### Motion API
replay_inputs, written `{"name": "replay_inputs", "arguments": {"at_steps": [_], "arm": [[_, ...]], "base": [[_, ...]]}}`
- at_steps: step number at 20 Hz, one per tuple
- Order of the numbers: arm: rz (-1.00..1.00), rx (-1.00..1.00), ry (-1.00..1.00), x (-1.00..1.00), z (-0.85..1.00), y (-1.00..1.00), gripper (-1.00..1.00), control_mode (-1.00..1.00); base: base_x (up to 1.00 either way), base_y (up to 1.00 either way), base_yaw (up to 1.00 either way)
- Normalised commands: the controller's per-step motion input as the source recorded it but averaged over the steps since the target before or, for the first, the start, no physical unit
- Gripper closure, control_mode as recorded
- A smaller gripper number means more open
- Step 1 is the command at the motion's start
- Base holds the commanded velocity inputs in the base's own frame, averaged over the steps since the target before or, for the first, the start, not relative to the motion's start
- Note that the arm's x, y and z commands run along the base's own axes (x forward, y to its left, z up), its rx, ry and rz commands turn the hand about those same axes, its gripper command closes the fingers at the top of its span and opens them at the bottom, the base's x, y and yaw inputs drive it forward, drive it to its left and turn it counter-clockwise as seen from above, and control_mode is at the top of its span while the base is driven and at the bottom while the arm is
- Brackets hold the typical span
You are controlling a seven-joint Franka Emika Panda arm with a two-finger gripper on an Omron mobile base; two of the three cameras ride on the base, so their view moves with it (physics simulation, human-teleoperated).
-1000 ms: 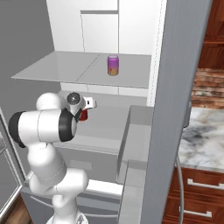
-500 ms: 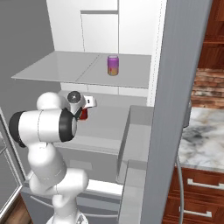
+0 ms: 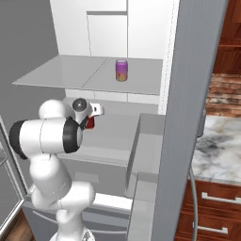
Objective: Open the fridge, grab two sodas, and place both sodas inside the bowl with ice on the dining counter.
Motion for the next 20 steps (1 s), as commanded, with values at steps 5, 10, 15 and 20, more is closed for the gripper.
{"name": "replay_inputs", "arguments": {"at_steps": [5,10,15,20], "arm": [[0.0,0.08,-0.14,-0.49,-0.29,-0.34,1.0,-1.0],[0.0,0.08,-0.24,-0.92,-0.04,-0.35,1.0,-1.0],[-0.03,0.0,-0.05,-0.59,0.78,-0.02,1.0,-1.0],[-0.07,-0.02,0.13,-0.33,1.0,0.0,1.0,-1.0]], "base": [[0.0,0.0,0.0],[0.0,0.0,0.0],[0.0,0.0,0.0],[0.0,0.0,0.0]]}}
